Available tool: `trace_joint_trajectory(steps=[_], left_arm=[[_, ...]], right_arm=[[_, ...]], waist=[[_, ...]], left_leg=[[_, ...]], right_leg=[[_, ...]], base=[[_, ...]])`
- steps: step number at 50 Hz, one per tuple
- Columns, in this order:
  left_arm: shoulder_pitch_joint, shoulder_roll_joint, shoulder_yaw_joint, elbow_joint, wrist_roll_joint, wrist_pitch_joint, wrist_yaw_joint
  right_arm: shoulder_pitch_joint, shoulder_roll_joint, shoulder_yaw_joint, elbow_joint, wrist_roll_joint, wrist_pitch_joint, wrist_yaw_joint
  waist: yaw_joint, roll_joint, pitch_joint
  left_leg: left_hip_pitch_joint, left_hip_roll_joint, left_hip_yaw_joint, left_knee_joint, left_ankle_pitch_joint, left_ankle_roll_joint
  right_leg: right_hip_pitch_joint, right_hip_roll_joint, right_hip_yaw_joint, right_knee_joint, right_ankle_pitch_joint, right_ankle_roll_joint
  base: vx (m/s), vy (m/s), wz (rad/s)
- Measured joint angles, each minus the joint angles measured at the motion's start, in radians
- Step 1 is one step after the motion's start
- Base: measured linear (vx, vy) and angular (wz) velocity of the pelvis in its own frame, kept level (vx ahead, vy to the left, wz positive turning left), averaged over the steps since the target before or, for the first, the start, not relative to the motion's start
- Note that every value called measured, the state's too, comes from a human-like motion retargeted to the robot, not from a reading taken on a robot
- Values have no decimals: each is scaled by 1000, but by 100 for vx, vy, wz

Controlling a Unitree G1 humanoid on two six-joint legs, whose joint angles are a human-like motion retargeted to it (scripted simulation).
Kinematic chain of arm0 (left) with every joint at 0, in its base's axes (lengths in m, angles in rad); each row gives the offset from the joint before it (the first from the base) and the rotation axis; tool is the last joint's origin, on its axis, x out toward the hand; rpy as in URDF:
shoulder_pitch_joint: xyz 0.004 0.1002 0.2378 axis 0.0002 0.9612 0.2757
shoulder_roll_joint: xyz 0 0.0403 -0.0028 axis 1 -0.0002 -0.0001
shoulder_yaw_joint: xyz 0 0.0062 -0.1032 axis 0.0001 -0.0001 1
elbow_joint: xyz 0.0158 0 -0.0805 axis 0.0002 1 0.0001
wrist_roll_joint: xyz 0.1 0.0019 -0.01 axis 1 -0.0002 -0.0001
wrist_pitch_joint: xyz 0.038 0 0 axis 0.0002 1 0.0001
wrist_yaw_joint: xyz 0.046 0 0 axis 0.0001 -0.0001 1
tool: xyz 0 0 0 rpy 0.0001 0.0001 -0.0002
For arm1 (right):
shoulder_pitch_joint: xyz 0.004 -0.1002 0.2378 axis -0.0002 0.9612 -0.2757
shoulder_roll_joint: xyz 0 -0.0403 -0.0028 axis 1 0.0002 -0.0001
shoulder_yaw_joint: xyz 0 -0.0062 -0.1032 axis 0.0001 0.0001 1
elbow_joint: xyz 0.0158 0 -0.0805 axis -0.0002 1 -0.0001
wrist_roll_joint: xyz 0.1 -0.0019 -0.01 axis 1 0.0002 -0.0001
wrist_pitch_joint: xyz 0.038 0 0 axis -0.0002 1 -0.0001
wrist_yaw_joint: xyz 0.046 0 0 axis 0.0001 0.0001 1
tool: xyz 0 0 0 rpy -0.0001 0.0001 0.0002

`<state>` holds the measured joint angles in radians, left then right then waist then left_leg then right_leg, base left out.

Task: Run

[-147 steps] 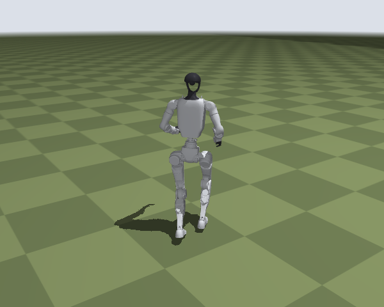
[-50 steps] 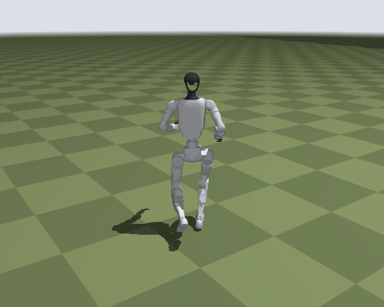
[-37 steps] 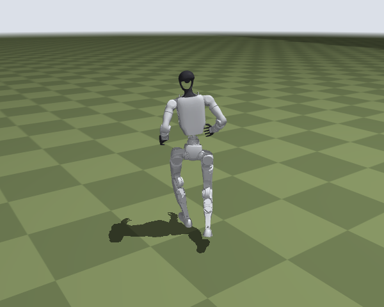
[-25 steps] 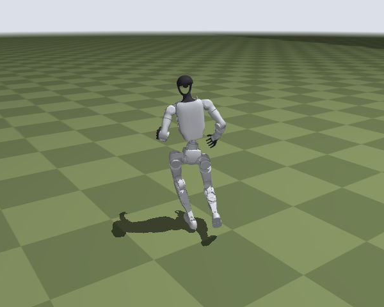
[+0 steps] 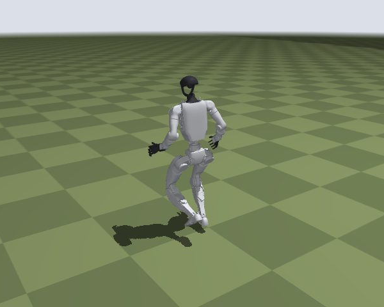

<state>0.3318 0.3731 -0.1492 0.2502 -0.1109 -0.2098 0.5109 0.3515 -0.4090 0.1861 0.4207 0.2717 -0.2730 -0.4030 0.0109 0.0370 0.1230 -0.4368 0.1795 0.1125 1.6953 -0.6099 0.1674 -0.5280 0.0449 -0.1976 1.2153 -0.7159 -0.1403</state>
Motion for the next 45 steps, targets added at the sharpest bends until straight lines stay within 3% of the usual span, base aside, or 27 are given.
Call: trace_joint_trajectory(steps=[5, 8, 10, 15, 19, 26, 35, 38, 40, 43, 45], left_arm=[[8, -42, 99, 207, -106, -4, 29], [-12, -52, 134, 322, -179, 2, 5], [-30, -55, 146, 399, -217, 5, -10], [-107, -65, 105, 599, -261, 43, -62], [-244, -52, 31, 728, -287, 79, -162], [-415, -38, -71, 798, -313, 116, -323], [-514, -62, -186, 881, -189, 151, -442], [-521, -73, -207, 932, -133, 160, -487], [-507, -91, -227, 954, -108, 167, -508], [-477, -107, -237, 999, -75, 176, -547], [-449, -118, -225, 1039, -56, 176, -582]], right_arm=[[3, 73, -37, 38, 68, -3, 9], [-6, 97, -49, 88, 87, 4, 23], [-17, 110, -51, 142, 85, 16, 32], [-53, 138, -24, 342, 58, 84, 70], [-133, 149, 6, 544, 49, 147, 171], [-200, 132, 40, 742, 23, 220, 352], [-289, 114, 77, 840, -73, 239, 428], [-331, 131, 104, 855, -111, 239, 450], [-347, 141, 117, 852, -126, 236, 460], [-370, 161, 141, 842, -146, 230, 484], [-381, 170, 162, 835, -151, 225, 505]], waist=[[58, -34, 20], [35, -103, 13], [14, -153, 8], [-26, -210, 20], [-59, -236, 15], [-110, -274, -53], [-144, -315, -159], [-142, -295, -200], [-155, -302, -218], [-170, -300, -260], [-161, -267, -281]], left_leg=[[-166, -94, -11, -401, 4, -56], [-184, -282, -71, -785, 128, -113], [-178, -388, -106, -926, 215, -121], [-195, -488, -84, -827, 225, -58], [-148, -508, -49, -894, 214, -24], [-18, -516, 17, -1151, 263, -23], [85, -501, 236, -1331, 268, -16], [129, -467, 332, -1395, 254, -11], [137, -463, 407, -1392, 256, -11], [164, -452, 511, -1414, 241, -6], [217, -428, 579, -1484, 245, -3]], right_leg=[[202, -53, 55, -87, 60, 55], [244, -120, 136, -89, 95, 122], [242, -164, 197, -35, 99, 155], [161, -271, 249, 240, 293, 185], [-2, -347, 258, 370, 389, 162], [-144, -433, 204, 303, 332, 148], [-137, -590, 52, 148, 181, 144], [-108, -592, -32, 69, 137, 142], [-101, -641, -69, 49, 116, 147], [-81, -660, -124, 1, 85, 156], [-37, -606, -168, -72, 79, 151]], base=[[90, 7, 39], [74, 10, 53], [63, 11, 40], [51, 14, -1], [38, 14, -28], [28, 9, -69], [12, 6, -151], [6, 5, -223], [-2, 3, -215], [0, 2, -229], [1, 1, -269]])
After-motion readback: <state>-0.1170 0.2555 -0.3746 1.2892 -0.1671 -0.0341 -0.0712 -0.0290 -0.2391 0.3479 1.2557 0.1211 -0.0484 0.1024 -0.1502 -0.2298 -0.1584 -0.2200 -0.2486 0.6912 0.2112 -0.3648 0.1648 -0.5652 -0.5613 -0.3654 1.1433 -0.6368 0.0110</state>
